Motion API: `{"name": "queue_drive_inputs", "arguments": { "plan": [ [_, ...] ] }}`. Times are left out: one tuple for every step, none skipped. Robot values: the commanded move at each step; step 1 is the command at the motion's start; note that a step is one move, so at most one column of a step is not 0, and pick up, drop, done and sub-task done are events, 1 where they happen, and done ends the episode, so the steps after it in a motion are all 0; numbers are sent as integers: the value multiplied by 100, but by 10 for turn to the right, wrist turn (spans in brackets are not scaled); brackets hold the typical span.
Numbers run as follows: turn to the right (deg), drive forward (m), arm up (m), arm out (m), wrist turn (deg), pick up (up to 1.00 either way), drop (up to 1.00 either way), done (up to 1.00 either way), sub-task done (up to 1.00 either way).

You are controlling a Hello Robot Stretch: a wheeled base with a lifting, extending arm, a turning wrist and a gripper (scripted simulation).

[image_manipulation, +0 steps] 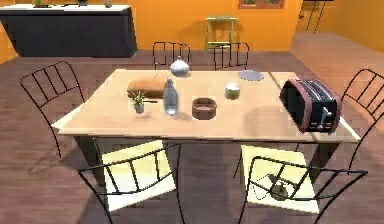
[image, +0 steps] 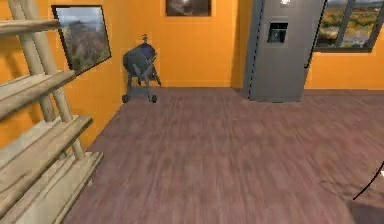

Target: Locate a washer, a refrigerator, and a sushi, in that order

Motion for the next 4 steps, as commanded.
{"name": "queue_drive_inputs", "arguments": {
  "plan": [
    [0, 70, 0, 0, 0, 0, 0, 0, 0],
    [180, 0, 0, 0, 0, 0, 0, 0, 0],
    [0, 100, 0, 0, 0, 0, 0, 0, 0],
    [30, 0, 0, 0, 0, 0, 0, 0, 0]
  ]
}}
